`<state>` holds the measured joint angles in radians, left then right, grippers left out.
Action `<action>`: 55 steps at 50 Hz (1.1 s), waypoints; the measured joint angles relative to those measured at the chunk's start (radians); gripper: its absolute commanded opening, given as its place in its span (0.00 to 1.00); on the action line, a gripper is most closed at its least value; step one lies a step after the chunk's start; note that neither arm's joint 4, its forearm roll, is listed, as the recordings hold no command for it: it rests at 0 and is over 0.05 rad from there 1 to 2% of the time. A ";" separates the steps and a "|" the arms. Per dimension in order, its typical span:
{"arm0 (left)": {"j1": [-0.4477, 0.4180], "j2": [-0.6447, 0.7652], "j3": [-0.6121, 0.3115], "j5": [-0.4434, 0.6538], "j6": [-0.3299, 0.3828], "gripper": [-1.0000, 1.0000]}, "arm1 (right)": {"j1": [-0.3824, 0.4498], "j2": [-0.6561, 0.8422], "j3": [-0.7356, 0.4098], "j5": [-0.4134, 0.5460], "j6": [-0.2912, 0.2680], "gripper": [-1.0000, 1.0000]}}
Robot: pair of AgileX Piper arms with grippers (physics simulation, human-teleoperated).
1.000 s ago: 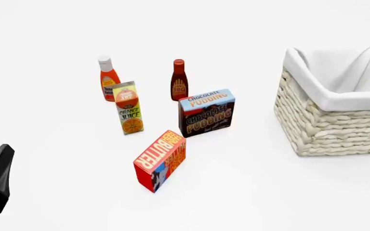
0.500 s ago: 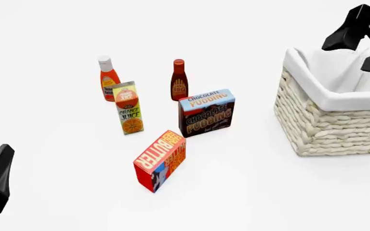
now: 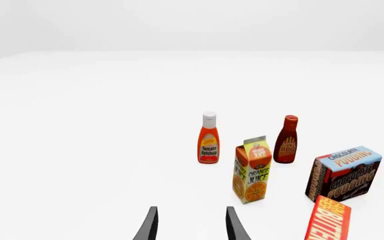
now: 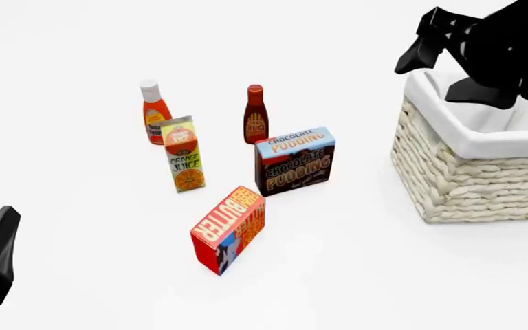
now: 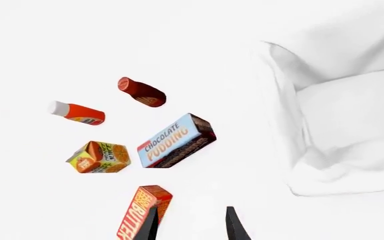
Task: Pick the butter and place it in the basket.
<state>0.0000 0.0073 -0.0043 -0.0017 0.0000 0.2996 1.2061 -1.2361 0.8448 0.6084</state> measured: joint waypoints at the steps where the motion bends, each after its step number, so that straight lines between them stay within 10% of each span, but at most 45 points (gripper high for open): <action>1: 0.000 0.000 0.000 0.000 0.000 1.00 | 0.005 0.006 -0.002 -0.001 0.003 1.00; 55: 0.000 0.000 0.000 0.000 0.000 1.00 | 0.228 0.337 -0.163 -0.076 0.182 1.00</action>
<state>0.0000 0.0073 -0.0043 -0.0017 0.0000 0.5276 1.5429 -1.3990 0.7691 0.7908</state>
